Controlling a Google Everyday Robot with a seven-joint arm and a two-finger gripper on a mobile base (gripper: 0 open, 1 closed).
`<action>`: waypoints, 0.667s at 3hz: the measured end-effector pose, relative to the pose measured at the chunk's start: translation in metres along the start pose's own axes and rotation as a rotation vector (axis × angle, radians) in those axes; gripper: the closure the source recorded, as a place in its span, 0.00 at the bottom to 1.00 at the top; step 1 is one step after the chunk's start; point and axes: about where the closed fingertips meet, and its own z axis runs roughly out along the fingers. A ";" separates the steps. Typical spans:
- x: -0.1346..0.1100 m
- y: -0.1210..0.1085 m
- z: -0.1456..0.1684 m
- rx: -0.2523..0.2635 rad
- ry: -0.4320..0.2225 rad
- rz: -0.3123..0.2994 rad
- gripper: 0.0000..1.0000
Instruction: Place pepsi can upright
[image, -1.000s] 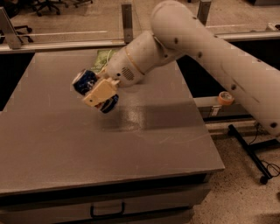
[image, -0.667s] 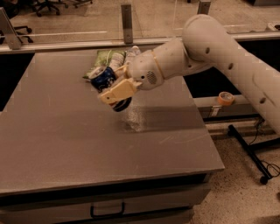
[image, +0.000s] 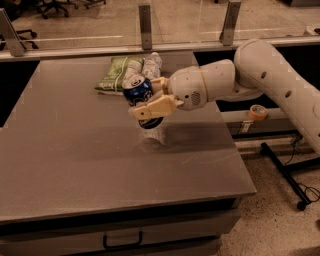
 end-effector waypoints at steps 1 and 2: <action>0.005 0.002 -0.005 -0.016 -0.085 -0.004 1.00; 0.013 0.005 -0.006 -0.050 -0.147 -0.021 0.82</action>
Offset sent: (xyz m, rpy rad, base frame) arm -0.0073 -0.0179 -0.0205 0.2243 -0.0067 0.0783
